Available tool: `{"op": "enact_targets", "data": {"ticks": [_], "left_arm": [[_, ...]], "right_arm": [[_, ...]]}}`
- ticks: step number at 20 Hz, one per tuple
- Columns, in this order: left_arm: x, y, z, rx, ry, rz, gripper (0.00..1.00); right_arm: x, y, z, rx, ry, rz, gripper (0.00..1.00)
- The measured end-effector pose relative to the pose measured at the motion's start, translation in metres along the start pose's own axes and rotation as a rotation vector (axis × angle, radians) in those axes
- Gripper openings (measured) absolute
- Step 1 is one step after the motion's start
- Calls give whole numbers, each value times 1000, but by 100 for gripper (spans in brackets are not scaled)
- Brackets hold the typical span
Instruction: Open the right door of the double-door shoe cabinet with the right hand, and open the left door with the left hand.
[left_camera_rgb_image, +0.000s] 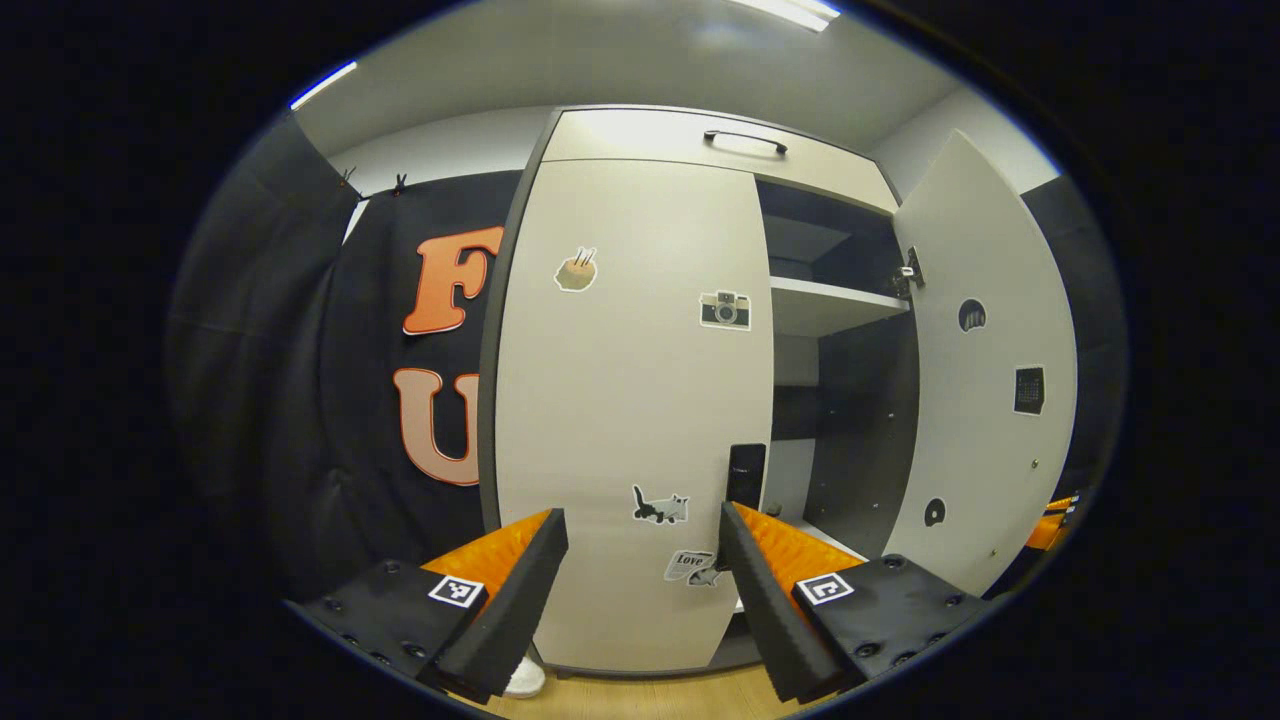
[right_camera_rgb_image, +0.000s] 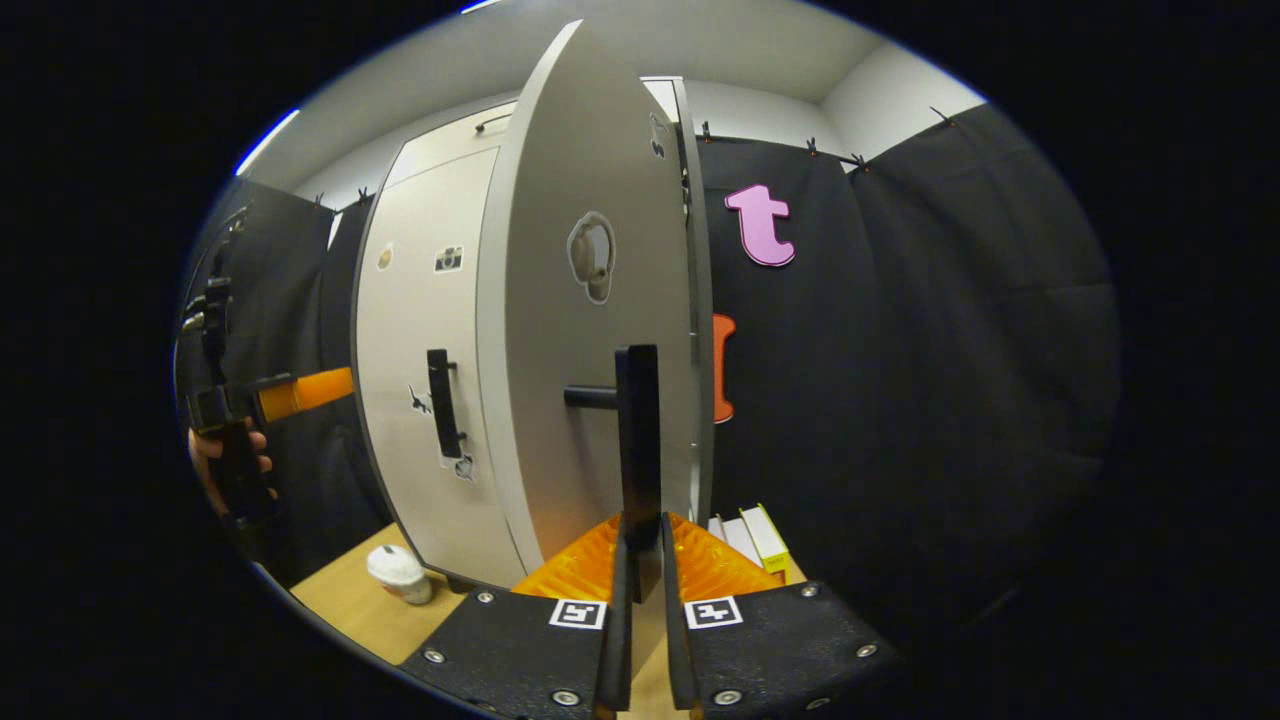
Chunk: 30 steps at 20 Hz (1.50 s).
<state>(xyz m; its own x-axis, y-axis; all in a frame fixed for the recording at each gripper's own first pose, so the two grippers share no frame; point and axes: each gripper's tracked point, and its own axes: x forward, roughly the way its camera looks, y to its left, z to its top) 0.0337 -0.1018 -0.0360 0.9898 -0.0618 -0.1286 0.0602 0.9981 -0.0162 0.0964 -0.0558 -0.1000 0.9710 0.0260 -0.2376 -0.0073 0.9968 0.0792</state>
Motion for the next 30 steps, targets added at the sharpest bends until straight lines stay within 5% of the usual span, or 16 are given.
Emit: {"op": "enact_targets", "data": {"ticks": [3,6,14,15,16,20,27,30], "left_arm": [[3,-6,-10,5,26,-5,97],[10,-14,-15,4,35,-18,98],[42,-44,-35,-13,94,-50,98],[49,-47,-39,-21,107,-39,98],[54,-52,-43,-34,116,-48,98],[85,-66,-56,-12,142,-54,98],[115,-57,-69,29,170,-17,100],[124,-57,-71,29,172,14,100]], "right_arm": [[0,-23,-3,-18,9,-87,10],[5,-21,-3,94,16,-87,1],[-9,-36,10,101,-25,-113,6],[-12,-42,12,92,-34,-134,14],[-15,-49,15,89,-46,-154,7],[-19,-62,10,82,-41,-203,9],[-28,-60,-7,13,18,-197,49],[-28,-58,-7,16,12,-183,58]]}}
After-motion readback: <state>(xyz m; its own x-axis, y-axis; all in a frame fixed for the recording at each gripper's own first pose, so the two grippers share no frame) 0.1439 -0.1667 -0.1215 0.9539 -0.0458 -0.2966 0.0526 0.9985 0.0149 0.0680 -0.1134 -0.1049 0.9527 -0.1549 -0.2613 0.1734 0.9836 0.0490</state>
